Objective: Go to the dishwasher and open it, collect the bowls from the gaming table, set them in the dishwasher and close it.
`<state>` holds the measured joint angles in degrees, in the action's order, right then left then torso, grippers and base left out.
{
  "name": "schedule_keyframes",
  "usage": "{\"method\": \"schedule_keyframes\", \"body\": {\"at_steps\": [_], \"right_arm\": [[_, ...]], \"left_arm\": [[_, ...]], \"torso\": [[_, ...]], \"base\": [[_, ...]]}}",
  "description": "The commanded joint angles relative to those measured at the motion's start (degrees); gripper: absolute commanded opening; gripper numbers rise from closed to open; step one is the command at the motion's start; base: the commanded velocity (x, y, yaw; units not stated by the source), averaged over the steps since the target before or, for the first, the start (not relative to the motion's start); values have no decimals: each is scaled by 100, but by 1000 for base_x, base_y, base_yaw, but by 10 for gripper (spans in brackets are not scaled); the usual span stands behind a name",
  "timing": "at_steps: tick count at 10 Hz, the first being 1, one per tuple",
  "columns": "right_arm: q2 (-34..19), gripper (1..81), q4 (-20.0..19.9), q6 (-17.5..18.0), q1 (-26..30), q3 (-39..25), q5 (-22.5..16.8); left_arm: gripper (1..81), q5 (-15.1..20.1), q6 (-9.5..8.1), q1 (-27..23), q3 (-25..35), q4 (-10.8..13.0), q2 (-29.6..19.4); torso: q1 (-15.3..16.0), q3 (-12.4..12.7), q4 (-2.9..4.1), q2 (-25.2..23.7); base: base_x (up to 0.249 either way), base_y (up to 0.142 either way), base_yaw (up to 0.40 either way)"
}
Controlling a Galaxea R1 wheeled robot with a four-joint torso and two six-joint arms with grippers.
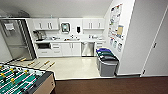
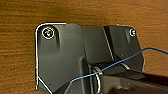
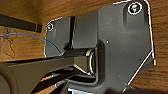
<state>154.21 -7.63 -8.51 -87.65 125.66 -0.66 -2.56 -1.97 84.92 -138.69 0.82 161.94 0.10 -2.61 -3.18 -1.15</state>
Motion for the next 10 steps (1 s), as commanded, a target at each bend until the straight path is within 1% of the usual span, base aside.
{"method": "schedule_keyframes", "body": {"at_steps": [1, 10], "right_arm": [[-107, 811, 25, -1, 287, -78, -347], [-116, 811, 25, -10, 261, 10, -347]], "left_arm": [[811, 300, -22, -279, 44, -38, -82], [811, 291, -22, -279, -26, -21, -91]], "torso": [[0, 0, 0, 0], [0, 0, 0, 0]], "base": [[276, 0, 0], [276, 0, 0]]}}
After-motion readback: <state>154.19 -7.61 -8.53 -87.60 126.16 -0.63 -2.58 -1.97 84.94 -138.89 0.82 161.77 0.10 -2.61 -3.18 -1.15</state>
